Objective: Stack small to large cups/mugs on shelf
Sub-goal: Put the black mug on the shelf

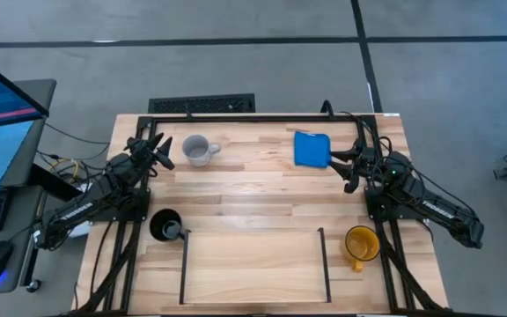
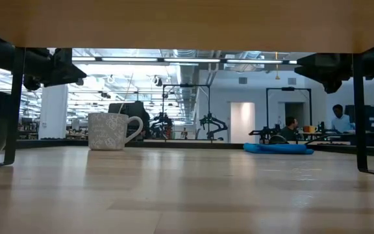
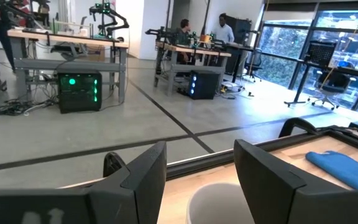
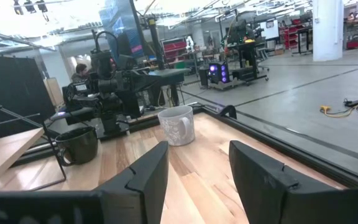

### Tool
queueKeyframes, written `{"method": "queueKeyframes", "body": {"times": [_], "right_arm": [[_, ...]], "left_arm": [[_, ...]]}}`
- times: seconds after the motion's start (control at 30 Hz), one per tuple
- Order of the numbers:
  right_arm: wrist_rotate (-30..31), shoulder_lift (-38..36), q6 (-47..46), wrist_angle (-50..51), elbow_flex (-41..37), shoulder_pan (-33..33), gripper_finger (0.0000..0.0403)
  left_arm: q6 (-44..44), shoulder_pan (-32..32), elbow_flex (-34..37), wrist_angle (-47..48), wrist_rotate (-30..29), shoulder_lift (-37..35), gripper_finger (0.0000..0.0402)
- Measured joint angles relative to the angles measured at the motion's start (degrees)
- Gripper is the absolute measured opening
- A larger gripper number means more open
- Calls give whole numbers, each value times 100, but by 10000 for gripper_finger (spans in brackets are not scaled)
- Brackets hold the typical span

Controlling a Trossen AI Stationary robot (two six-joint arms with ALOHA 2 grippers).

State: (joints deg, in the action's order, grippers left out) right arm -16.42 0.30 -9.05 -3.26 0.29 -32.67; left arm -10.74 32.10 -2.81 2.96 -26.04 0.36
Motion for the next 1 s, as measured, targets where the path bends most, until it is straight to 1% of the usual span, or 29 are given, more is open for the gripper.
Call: {"method": "queueKeyframes", "body": {"times": [0.6, 0.77, 1.0], "right_arm": [[-1, 0, -1, 0, 0, 0, 193], [-1, 2, 1, 1, -2, -2, 192], [-1, 2, -1, 1, -2, 0, 191]], "left_arm": [[-2, 0, 4, -59, -20, 0, 179], [-220, 0, 4, -59, -20, 2, 179], [-239, 0, 4, -63, 2, 0, 179]]}}
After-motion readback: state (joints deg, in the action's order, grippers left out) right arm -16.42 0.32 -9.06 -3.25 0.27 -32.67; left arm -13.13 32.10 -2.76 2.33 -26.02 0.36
